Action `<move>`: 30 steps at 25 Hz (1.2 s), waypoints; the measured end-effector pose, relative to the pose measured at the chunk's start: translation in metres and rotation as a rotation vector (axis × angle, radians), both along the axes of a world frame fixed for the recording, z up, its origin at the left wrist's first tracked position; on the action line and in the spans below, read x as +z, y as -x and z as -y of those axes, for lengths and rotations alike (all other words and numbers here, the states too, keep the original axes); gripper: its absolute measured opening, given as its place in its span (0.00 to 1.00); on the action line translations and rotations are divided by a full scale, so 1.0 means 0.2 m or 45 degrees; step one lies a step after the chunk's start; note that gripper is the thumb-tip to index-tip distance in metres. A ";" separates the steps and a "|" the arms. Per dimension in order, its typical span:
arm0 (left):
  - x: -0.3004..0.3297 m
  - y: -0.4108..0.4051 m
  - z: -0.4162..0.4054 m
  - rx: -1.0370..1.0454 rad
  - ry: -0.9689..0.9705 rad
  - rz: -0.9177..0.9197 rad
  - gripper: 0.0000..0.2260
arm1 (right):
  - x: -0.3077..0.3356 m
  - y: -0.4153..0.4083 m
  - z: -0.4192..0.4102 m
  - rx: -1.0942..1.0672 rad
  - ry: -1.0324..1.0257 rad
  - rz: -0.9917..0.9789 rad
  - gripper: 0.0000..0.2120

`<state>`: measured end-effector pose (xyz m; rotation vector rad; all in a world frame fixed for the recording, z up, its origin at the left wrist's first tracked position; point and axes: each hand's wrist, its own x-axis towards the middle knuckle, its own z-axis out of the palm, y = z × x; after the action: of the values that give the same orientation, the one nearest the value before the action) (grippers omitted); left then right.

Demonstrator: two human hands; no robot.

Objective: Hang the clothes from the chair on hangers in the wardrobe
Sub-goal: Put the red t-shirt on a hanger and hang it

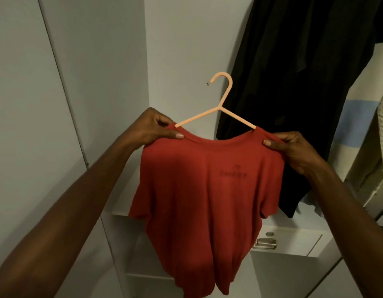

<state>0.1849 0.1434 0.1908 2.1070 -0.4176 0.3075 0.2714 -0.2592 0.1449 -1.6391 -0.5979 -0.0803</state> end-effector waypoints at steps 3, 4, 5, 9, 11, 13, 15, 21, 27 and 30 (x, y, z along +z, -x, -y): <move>-0.02 -0.04 0.00 -0.057 0.079 0.076 0.04 | 0.01 0.01 0.02 -0.040 -0.058 0.027 0.09; -0.02 -0.06 -0.02 -0.051 0.110 0.068 0.05 | 0.02 0.01 0.02 -0.040 -0.033 0.011 0.08; -0.02 -0.08 -0.03 -0.011 0.130 0.047 0.09 | 0.02 0.01 0.02 -0.031 0.040 0.003 0.08; -0.06 -0.18 -0.13 0.030 0.032 -0.066 0.15 | 0.00 -0.01 0.06 -0.152 0.387 0.113 0.10; -0.06 -0.23 -0.17 0.046 -0.194 -0.100 0.12 | 0.00 -0.02 0.09 -0.203 0.445 0.207 0.13; -0.05 -0.27 -0.19 0.092 -0.478 -0.017 0.06 | 0.04 0.01 0.06 -0.213 0.556 0.322 0.17; -0.04 -0.33 -0.20 0.183 -0.598 0.164 0.07 | 0.11 0.03 0.04 -0.234 0.626 0.366 0.20; 0.02 -0.45 -0.24 0.320 -0.559 0.399 0.12 | 0.26 0.07 0.08 -0.245 0.410 0.365 0.20; 0.34 -0.59 -0.12 0.468 -0.003 0.495 0.06 | 0.61 0.13 0.00 -0.458 0.205 0.634 0.22; 0.50 -0.68 -0.08 0.464 0.115 0.497 0.07 | 0.80 0.16 -0.04 -0.553 0.124 0.693 0.19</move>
<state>0.3201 0.1601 0.2902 2.0261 -0.2339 0.9419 0.2390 -0.2520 0.3056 -1.8267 -0.6458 -0.8469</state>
